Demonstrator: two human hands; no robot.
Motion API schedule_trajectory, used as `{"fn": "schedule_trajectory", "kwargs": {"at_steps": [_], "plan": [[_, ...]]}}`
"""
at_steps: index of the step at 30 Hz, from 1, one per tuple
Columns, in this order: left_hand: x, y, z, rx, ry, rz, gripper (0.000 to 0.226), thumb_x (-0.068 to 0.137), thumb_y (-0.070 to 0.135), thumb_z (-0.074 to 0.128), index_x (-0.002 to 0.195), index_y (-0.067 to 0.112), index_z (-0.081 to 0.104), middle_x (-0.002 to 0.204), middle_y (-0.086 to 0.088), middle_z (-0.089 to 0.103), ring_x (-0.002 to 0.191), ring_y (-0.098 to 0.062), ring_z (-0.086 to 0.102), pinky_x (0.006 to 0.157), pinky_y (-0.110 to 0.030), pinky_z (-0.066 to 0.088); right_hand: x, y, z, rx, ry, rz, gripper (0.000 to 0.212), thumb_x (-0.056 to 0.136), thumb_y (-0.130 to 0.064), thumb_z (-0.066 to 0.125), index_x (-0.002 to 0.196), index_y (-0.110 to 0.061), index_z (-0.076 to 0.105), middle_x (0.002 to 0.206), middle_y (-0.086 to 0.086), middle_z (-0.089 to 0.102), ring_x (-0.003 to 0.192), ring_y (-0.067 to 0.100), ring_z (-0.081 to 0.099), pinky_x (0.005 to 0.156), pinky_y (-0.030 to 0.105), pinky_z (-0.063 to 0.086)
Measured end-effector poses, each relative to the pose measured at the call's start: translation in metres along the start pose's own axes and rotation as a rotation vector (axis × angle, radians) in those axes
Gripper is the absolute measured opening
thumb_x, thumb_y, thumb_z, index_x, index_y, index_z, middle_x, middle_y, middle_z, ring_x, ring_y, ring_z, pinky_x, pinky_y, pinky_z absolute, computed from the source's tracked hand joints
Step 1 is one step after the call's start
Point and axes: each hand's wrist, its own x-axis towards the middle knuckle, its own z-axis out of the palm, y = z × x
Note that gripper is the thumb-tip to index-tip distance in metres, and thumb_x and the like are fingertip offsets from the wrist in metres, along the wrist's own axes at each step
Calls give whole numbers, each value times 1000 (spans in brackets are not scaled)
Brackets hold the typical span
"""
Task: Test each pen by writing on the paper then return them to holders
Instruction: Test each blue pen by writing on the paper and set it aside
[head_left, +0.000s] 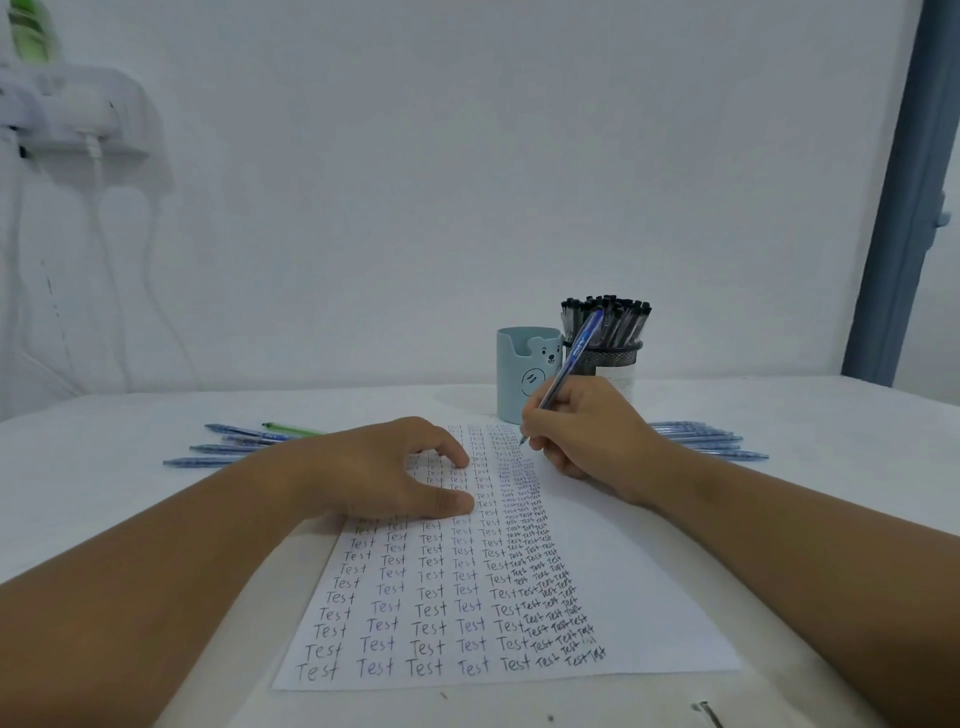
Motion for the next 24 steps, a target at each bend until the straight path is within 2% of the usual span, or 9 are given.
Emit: {"fn": "schedule_trajectory", "kwargs": {"at_steps": [5, 9, 11, 15, 19, 24], "plan": [[1, -2, 1, -13, 6, 6, 52, 75, 67, 70, 121, 51, 56, 142, 25, 40, 135, -2, 35, 113, -30, 29, 5, 3, -2, 25, -7, 54, 11, 85, 1, 61, 78, -5, 66, 64, 11, 63, 51, 20, 43, 45, 24, 32], [1, -1, 1, -27, 4, 4, 51, 75, 66, 71, 121, 50, 56, 142, 25, 40, 135, -2, 35, 114, -30, 29, 9, 6, -1, -152, 5, 34, 5, 85, -9, 67, 81, -9, 70, 67, 4, 71, 49, 10, 52, 52, 25, 41], [1, -1, 1, -32, 4, 0, 50, 75, 65, 72, 121, 50, 56, 142, 25, 40, 135, -2, 35, 115, -31, 28, 11, 8, 0, -228, 30, 22, 8, 86, -12, 67, 81, -10, 72, 70, 2, 73, 54, 7, 56, 59, 27, 44], [0, 1, 0, -30, 1, -2, 49, 76, 64, 72, 121, 50, 56, 142, 25, 40, 135, -3, 35, 116, -32, 28, 14, 9, 1, -314, 63, 34, 14, 87, -15, 65, 79, -8, 73, 76, 0, 74, 78, 16, 66, 73, 33, 55], [0, -1, 1, -40, 0, -6, 50, 75, 65, 72, 120, 51, 56, 142, 25, 40, 136, -3, 34, 116, -33, 29, 13, 8, 2, -340, 57, 42, 15, 88, -16, 64, 79, -8, 73, 74, 2, 74, 78, 18, 68, 81, 37, 58], [-1, 0, 1, -45, 1, -12, 50, 75, 65, 72, 120, 51, 56, 143, 25, 39, 136, -4, 34, 116, -34, 29, 12, 7, 2, -371, 34, 34, 16, 88, -17, 64, 79, -7, 72, 79, -1, 73, 88, 21, 69, 86, 40, 58]]}}
